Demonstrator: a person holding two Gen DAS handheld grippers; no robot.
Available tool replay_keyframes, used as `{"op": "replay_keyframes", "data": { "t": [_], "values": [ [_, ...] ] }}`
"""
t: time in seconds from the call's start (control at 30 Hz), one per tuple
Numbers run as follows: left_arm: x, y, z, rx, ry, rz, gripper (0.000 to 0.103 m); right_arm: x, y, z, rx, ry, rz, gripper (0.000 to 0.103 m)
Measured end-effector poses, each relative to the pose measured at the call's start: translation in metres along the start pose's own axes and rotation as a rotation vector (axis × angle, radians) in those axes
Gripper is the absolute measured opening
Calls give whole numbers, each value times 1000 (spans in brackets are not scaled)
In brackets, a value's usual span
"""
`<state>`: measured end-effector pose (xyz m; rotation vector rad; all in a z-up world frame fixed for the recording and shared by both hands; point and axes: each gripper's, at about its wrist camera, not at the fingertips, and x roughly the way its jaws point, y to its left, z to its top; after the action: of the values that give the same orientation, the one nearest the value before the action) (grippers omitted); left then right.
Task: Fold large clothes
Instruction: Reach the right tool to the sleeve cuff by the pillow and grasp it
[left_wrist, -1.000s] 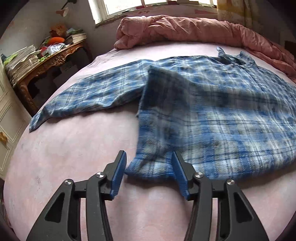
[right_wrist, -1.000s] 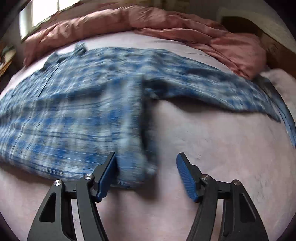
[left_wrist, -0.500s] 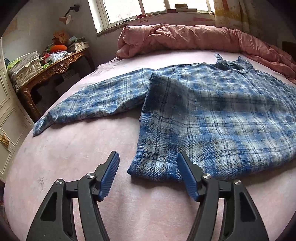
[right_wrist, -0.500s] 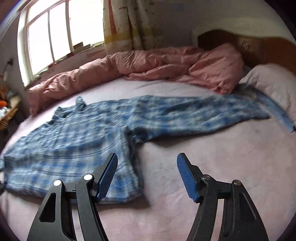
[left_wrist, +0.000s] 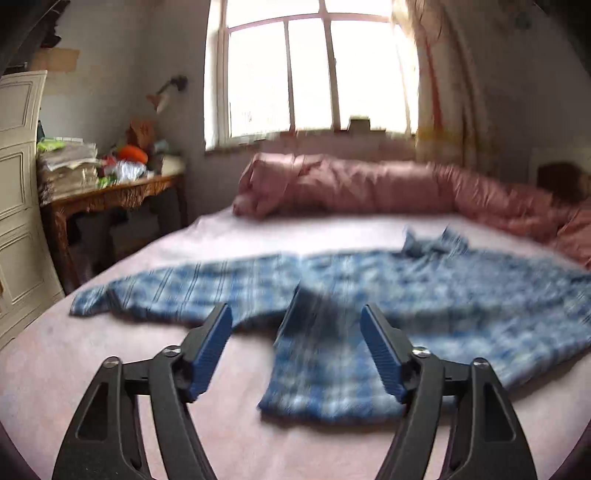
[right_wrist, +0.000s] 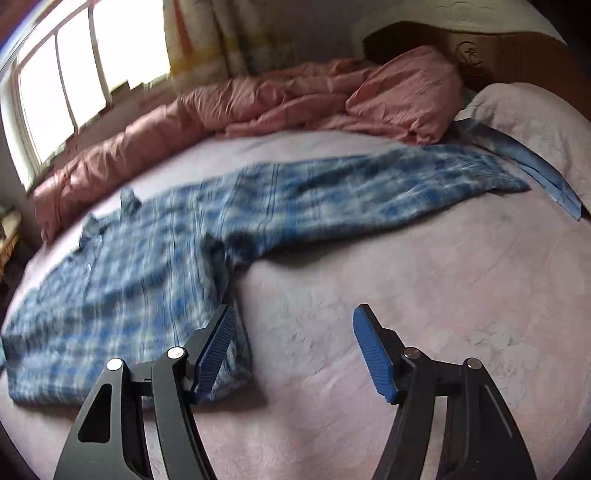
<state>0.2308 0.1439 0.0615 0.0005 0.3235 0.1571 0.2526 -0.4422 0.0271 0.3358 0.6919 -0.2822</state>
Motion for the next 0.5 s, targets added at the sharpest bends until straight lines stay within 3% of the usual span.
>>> {"op": "replay_keyframes", "data": {
  "t": [0.03,0.07,0.1,0.17,0.23,0.3,0.4,0.47,0.5],
  "values": [
    [-6,-4,4,-7,-40,-19,87,-3,-8,2,41,-27,10,68],
    [-9,-10,8,1,-69,-29,100,-4,-16,5,84,-49,8,69],
    [-11,-17,11,23,-104,-33,103,-5,-29,3,160,-80,-29,73],
    [-13,-28,13,78,-179,-38,103,-1,-50,-1,278,-92,-115,75],
    [-6,-31,8,100,-203,-41,103,5,-74,-2,406,-73,-71,75],
    [7,-28,-3,83,-165,-51,103,7,-87,-1,468,-86,-50,75],
    [23,-19,-8,35,-93,-41,103,11,-88,16,425,-100,-82,75],
    [22,-14,-11,2,-95,-31,103,14,-94,37,338,-113,-81,75],
    [20,-11,-12,-8,-101,-33,103,11,-103,44,327,-129,-119,75]
  ]
}}
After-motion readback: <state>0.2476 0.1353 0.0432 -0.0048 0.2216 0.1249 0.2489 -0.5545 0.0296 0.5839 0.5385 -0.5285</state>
